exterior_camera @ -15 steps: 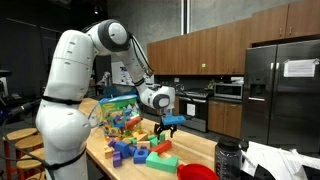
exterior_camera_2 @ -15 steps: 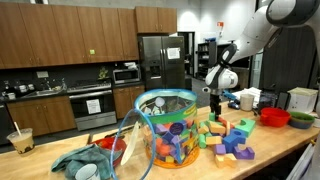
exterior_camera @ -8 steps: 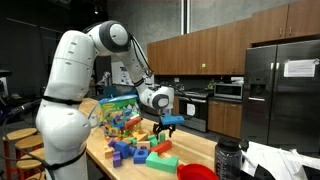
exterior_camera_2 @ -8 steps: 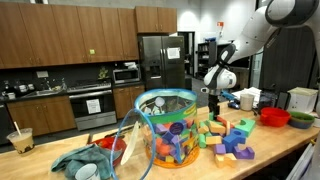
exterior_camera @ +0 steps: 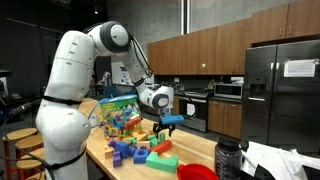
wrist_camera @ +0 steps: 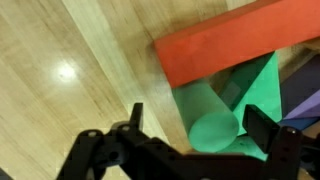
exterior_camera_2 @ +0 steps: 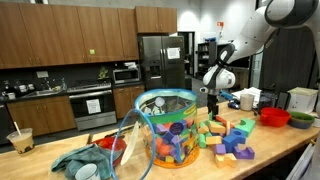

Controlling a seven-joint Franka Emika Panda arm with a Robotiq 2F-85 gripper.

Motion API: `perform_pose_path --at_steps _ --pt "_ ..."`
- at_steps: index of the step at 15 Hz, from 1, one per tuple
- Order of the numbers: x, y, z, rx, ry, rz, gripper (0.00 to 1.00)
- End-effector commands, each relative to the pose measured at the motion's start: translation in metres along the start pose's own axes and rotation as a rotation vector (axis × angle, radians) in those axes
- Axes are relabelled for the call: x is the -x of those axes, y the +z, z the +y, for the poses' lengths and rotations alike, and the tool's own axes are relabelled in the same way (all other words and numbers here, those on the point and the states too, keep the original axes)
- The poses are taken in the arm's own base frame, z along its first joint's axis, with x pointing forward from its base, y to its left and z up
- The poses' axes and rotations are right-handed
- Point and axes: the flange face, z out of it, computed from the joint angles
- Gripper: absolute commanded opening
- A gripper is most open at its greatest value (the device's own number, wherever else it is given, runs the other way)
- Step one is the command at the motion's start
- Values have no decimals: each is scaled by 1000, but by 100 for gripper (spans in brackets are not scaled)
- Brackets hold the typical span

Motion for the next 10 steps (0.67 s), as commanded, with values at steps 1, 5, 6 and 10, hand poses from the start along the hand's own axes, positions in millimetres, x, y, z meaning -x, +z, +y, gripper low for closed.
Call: perform_pose_path --at_steps 1,5,6,10 --pt "0 0 0 -1 0 -1 100" --pt "0 1 0 -1 2 -1 100" --pt "0 1 0 -2 3 -2 100" --pt "1 4 -2 -7 4 -5 78"
